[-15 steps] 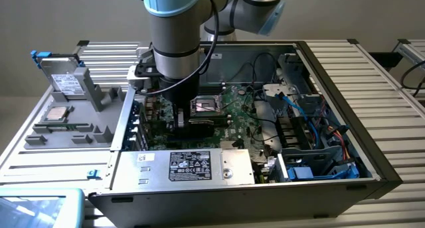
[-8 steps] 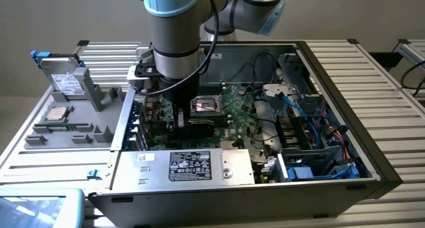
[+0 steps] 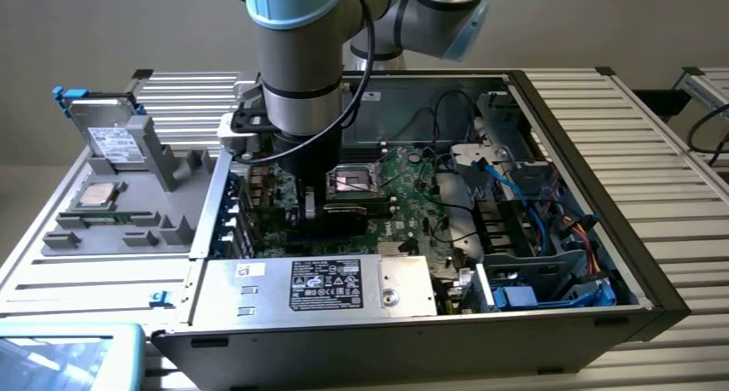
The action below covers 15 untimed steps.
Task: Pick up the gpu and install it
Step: 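Insert the gpu into the slot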
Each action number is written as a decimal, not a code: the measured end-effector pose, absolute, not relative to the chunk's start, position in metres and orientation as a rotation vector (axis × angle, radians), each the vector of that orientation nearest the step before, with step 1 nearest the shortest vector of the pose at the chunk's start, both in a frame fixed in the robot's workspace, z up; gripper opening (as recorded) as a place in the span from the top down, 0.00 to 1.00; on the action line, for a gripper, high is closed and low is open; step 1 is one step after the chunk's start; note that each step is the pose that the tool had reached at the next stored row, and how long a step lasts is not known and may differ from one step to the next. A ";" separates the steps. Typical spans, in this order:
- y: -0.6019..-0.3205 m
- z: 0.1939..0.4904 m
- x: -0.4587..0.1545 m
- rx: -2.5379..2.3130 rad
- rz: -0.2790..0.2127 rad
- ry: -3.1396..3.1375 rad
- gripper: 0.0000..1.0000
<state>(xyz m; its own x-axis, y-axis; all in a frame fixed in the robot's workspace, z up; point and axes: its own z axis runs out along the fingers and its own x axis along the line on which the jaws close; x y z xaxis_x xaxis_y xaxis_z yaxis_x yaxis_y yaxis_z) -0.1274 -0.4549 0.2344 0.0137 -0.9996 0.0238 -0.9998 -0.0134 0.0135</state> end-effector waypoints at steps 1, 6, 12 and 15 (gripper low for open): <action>-0.455 0.234 -0.127 2.218 0.011 -2.188 0.72; -0.455 0.233 -0.127 2.218 0.012 -2.188 0.72; -0.455 0.233 -0.127 2.218 0.012 -2.188 0.72; -0.455 0.233 -0.128 2.219 0.013 -2.188 0.72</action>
<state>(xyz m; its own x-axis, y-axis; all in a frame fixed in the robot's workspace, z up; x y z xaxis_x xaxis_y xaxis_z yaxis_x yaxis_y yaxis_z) -0.1282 -0.4549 0.2327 0.0143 -0.9996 0.0235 -0.9998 -0.0141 0.0118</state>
